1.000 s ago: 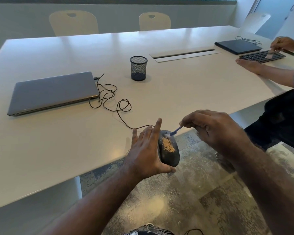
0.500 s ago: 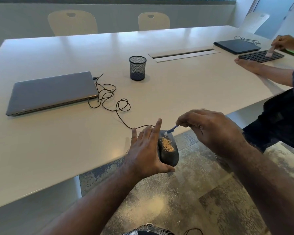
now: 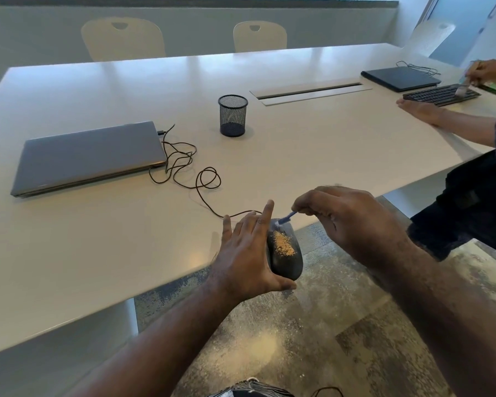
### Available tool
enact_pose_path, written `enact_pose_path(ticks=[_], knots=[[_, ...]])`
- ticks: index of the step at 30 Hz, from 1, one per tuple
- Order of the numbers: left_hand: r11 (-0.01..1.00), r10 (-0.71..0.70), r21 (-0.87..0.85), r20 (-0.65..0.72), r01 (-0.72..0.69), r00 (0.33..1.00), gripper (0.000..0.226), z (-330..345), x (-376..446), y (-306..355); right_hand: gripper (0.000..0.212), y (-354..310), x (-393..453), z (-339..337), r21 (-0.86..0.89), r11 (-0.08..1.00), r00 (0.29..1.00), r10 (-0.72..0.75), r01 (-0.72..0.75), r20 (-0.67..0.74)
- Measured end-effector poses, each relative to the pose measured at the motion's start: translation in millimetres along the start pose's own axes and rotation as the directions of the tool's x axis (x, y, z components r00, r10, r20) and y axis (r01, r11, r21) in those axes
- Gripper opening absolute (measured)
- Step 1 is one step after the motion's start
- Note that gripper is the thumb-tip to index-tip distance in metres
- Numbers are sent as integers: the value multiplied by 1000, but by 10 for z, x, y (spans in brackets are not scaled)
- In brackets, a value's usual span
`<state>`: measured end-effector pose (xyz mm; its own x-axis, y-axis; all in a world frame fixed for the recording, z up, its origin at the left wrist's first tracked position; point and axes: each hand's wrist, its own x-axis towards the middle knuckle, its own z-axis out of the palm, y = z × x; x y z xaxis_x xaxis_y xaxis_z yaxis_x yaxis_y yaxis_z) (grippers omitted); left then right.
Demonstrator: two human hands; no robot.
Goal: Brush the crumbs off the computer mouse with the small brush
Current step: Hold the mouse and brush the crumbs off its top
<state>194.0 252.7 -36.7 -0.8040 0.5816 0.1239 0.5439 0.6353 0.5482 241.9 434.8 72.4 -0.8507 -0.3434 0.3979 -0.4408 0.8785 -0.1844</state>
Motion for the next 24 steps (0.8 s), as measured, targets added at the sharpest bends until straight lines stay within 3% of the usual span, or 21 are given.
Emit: enact_pose_path(ticks=[4,10,15,24], knots=[[1000,-11,9,-3,11,1000,147,-13,0,-24,28,7,-9,-11,15,1000,998,13,-14,63],[1000,-7,1,4,7,1000,148,1,-7,-20,28,-4,21,-22,-13,1000,1000,3,-3,-20],[1000,-2,-3,-10,2,1000,147,-29,0,-26,30,-25,17,28,-8,1000,999,0,0,53],[1000,-1,-14,-6,1,1000,147,-17,0,-52,27,-25,46,36,12,1000,1000,-24,24,16]])
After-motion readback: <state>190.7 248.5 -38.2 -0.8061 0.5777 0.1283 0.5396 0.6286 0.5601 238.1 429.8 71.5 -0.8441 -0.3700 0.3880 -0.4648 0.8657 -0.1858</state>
